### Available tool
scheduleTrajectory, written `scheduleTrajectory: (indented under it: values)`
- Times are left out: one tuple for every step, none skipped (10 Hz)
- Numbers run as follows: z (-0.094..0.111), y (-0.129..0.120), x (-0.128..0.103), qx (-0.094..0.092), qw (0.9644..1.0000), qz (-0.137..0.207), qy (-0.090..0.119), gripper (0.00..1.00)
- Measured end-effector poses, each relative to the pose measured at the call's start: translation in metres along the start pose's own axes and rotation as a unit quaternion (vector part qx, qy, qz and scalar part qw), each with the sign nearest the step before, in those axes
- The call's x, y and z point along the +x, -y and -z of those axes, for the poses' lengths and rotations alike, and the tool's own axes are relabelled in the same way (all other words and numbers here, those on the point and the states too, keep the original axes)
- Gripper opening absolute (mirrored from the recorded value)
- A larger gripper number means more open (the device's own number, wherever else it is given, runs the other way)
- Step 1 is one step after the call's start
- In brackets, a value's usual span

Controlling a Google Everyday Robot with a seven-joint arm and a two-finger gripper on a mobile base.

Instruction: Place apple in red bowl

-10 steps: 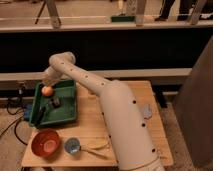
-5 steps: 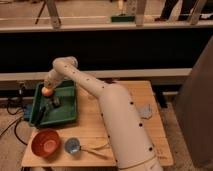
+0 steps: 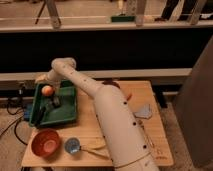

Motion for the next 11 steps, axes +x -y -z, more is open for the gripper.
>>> scheduleTrajectory:
  values:
    - [-0.005,0.000,0.000,0.002,1.0000,0.006,0.002,0.80]
    - [-0.010,-0.002,0.002,0.005,0.9999,0.009,0.004,0.80]
    - [-0.012,-0.003,0.006,0.007,0.9999,0.011,0.003,0.80]
    - [-0.014,-0.004,0.009,0.007,0.9999,0.014,0.002,0.80]
    - [-0.016,-0.005,0.011,0.007,0.9999,0.015,-0.001,0.80]
    - [-0.020,-0.008,0.015,0.006,0.9998,0.016,-0.005,0.80]
    - [-0.022,-0.011,0.018,0.007,0.9998,0.015,-0.008,0.75]
    - [-0.024,-0.014,0.020,0.007,0.9998,0.014,-0.011,0.70]
    - [-0.026,-0.018,0.025,0.010,0.9998,0.012,-0.015,0.66]
    - [-0.028,-0.021,0.027,0.011,0.9997,0.012,-0.018,0.66]
    - [-0.029,-0.022,0.028,0.013,0.9996,0.012,-0.020,0.66]
